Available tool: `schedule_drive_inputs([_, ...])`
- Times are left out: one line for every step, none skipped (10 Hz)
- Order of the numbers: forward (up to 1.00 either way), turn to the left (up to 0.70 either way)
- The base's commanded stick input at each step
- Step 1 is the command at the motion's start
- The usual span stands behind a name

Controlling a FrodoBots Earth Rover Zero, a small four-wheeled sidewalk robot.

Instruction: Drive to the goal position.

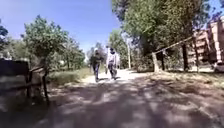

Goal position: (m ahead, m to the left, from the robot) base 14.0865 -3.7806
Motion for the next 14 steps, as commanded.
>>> schedule_drive_inputs([0.85,-0.34])
schedule_drive_inputs([0.85,-0.34])
schedule_drive_inputs([0.85,-0.34])
schedule_drive_inputs([0.85,-0.34])
schedule_drive_inputs([0.85,-0.34])
schedule_drive_inputs([0.85,-0.29])
schedule_drive_inputs([0.85,-0.23])
schedule_drive_inputs([0.85,-0.18])
schedule_drive_inputs([0.85,-0.12])
schedule_drive_inputs([0.85,-0.06])
schedule_drive_inputs([0.85,0.00])
schedule_drive_inputs([0.85,0.00])
schedule_drive_inputs([0.85,0.00])
schedule_drive_inputs([0.85,0.00])
